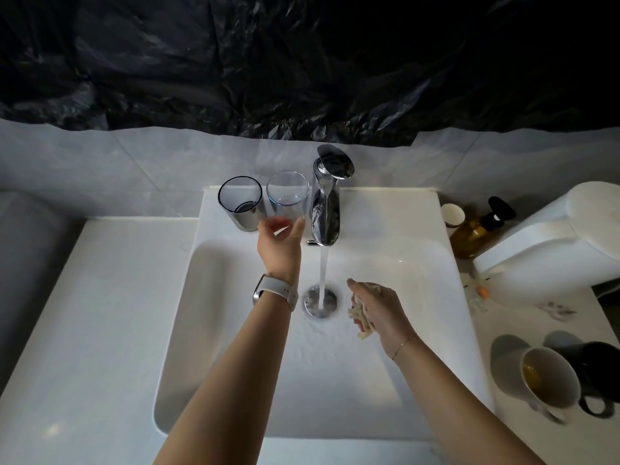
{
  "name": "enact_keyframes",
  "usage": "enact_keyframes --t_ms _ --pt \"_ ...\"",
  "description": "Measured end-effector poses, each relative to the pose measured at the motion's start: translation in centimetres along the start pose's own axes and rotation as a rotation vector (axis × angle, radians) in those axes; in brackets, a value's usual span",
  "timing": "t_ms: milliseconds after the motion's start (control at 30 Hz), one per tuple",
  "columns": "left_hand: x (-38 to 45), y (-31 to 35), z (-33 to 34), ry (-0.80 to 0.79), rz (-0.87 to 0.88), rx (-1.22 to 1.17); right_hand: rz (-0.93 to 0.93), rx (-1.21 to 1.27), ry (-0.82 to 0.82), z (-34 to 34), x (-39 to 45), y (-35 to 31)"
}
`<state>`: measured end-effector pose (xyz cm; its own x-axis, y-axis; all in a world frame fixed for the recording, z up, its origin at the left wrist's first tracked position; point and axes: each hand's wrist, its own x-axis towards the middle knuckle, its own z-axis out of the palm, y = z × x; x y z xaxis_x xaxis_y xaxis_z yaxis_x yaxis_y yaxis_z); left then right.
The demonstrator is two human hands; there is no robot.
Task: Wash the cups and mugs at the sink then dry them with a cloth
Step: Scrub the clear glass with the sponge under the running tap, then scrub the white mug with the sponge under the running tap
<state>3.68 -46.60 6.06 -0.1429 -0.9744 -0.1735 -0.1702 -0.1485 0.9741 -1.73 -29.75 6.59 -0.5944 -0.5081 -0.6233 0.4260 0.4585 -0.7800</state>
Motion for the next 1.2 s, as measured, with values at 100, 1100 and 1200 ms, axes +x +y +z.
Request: enact_keyframes --t_ms 100,1100,1200 --pt "-1.0 -1.0 -2.2 -0.189 -0.029 -0.023 0.016 0.056 0.026 -0.3 -0.7 0.0" --pt "-30.7 -3.7 9.9 -1.039 0.285 0.601 0.055 0.142 0.493 -28.4 -13.8 8.6" --pt "-32.8 -5.9 13.3 -0.988 0.17 0.582 0.089 0.094 0.466 -31.3 -13.1 10.0"
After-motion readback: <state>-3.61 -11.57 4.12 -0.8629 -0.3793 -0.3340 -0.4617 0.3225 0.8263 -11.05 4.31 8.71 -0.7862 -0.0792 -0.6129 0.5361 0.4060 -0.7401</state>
